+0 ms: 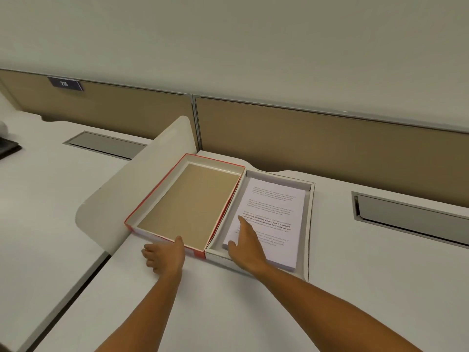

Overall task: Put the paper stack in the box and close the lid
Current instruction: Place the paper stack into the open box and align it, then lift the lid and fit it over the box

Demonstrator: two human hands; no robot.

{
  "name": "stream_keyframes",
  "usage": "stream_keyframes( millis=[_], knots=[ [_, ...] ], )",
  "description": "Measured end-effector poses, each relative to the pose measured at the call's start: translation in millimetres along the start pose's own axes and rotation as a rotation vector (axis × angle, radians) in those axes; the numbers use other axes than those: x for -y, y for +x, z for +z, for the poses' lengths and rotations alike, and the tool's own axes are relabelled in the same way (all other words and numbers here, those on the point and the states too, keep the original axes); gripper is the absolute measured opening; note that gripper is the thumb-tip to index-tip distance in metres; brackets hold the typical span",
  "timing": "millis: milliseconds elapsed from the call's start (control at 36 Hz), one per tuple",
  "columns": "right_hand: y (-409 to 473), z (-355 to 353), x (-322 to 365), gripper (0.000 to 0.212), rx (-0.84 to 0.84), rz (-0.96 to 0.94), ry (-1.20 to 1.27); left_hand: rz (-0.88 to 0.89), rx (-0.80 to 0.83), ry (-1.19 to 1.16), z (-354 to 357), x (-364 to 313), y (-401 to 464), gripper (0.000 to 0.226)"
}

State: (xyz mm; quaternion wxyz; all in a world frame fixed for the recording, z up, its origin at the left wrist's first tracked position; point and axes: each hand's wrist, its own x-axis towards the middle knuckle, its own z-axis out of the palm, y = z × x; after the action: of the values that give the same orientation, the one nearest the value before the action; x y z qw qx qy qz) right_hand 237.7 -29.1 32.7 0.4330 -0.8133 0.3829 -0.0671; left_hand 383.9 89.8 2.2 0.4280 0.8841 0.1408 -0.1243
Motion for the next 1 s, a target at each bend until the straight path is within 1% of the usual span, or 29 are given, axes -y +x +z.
stream_keyframes(
  millis=[56,222,306,444,556,722,806,861,944,1000],
  knots=[
    [3.2,3.7,4.1,0.078,0.021,-0.013,-0.024,-0.050,0.016,-0.030,-1.3,2.5,4.8,0.084],
    [14.2,11.5,12.6,0.079,0.070,-0.042,-0.093,-0.092,0.036,-0.068,-2.9,4.8,9.1,0.071],
    [19.6,14.3,16.4,0.076,0.083,-0.062,-0.120,-0.070,0.078,-0.124,-3.2,5.3,9.0,0.060],
    [26.8,22.9,21.4,0.074,0.120,-0.093,-0.168,-0.003,0.163,-0.247,-5.0,5.3,5.5,0.030],
    [29.9,28.2,25.1,0.077,0.146,-0.096,-0.173,-0.032,0.189,-0.303,-6.4,3.7,6.7,0.022],
    [31.9,32.9,25.7,0.078,0.180,-0.103,-0.183,-0.041,0.186,-0.299,-7.5,-4.0,9.5,0.024],
    [31.5,32.1,26.4,0.077,0.190,-0.107,-0.185,-0.025,0.192,-0.247,-6.6,-5.7,12.3,0.023],
    [30.0,31.4,27.3,0.076,0.187,-0.106,-0.178,-0.029,0.194,-0.219,-5.9,-7.0,14.8,0.029],
    [26.7,30.4,28.7,0.076,0.181,-0.106,-0.170,-0.035,0.239,-0.181,-3.3,-9.2,18.0,0.040],
    [24.4,29.5,29.2,0.076,0.179,-0.107,-0.167,-0.042,0.267,-0.194,-2.6,-11.3,17.9,0.043]
  ],
)
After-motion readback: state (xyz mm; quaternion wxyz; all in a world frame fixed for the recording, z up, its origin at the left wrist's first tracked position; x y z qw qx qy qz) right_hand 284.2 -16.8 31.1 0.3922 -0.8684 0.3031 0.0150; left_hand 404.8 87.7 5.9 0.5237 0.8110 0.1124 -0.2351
